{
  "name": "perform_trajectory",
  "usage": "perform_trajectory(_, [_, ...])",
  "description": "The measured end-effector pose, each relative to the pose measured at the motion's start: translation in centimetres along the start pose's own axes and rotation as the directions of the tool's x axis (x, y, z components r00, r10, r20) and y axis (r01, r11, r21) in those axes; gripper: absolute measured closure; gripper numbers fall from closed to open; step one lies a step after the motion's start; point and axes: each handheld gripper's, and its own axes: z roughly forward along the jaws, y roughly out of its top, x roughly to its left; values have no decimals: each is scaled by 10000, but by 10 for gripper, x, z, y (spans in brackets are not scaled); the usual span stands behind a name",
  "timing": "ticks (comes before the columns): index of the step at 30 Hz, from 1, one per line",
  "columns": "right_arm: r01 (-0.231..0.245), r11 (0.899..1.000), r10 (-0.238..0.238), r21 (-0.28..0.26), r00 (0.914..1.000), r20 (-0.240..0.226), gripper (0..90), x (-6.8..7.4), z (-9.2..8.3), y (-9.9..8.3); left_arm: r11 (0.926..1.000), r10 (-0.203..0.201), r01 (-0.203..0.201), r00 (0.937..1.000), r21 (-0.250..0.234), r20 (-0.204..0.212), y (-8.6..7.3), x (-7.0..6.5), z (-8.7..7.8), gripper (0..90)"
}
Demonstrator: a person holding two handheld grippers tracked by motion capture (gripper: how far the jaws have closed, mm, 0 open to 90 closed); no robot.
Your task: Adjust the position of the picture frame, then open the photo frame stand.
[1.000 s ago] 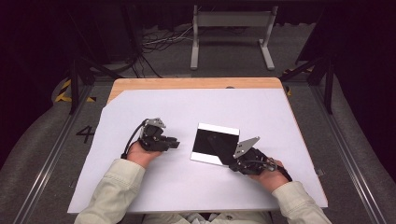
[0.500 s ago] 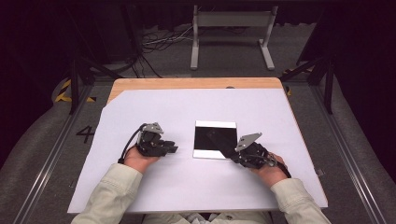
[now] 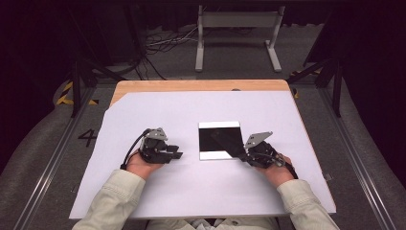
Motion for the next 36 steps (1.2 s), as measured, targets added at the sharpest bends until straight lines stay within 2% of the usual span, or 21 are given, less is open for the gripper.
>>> perform_trajectory(5, [-169,9980,168,-601,9999,-22,900,-1,-14,3,9996,241,-244,9995,-116,-190,0,-1,-1,604])
perform_trajectory(10, [-567,9889,565,-1377,9984,-57,900,-7,-26,2,9986,434,-443,9984,-275,-352,1,-5,-4,596])
perform_trajectory(11, [-567,9889,565,-1377,9984,-57,900,-7,-26,2,9986,434,-443,9984,-275,-352,1,-5,-4,593])
perform_trajectory(13, [-834,9799,831,-1813,9965,-90,873,-10,-30,2,9982,502,-513,9981,-308,-361,1,-6,-5,591])
perform_trajectory(14, [-1039,9706,1067,-2171,9943,11,854,-13,-34,2,9982,498,-509,9981,-306,-360,1,-6,-5,589])
perform_trajectory(17, [-1269,9548,1378,-2690,9902,219,789,-17,-40,1,9980,527,-540,9978,-322,-394,1,-6,-5,588])
perform_trajectory(20, [-1731,9316,1915,-3197,9811,268,704,-22,-43,1,9980,472,-490,9978,-401,-462,1,-7,-6,588])
perform_trajectory(22, [-1938,9208,2159,-3383,9760,284,669,-24,-45,0,9974,552,-574,9972,-439,-501,1,-6,-6,588])
perform_trajectory(25, [-2108,9098,2348,-3574,9717,246,594,-27,-44,0,9975,531,-553,9973,-430,-499,1,-6,-6,587])
perform_trajectory(26, [-2108,9098,2348,-3574,9717,246,594,-27,-44,0,9976,517,-540,9973,-442,-514,1,-6,-6,587])
perform_trajectory(27, [-2205,9017,2456,-3720,9691,208,542,-28,-42,0,9974,539,-562,9972,-444,-509,1,-6,-6,587])
perform_trajectory(28, [-2205,9017,2456,-3720,9691,208,542,-28,-42,0,9974,539,-562,9972,-444,-509,1,-6,-6,588])
perform_trajectory(29, [-2311,8945,2583,-3828,9659,204,495,-30,-41,0,9975,506,-530,9974,-461,-521,1,-7,-6,587])
perform_trajectory(33, [-2490,8811,2778,-4021,9605,140,416,-34,-40,-1,9975,524,-548,9972,-451,-532,1,-7,-6,587])
perform_trajectory(35, [-2544,8794,2818,-4024,9594,92,398,-35,-39,-2,9975,521,-546,9972,-458,-533,1,-6,-6,587])
perform_trajectory(36, [-2650,8842,2832,-3846,9590,-96,349,-37,-36,-2,9974,520,-545,9972,-465,-538,1,-6,-6,587])
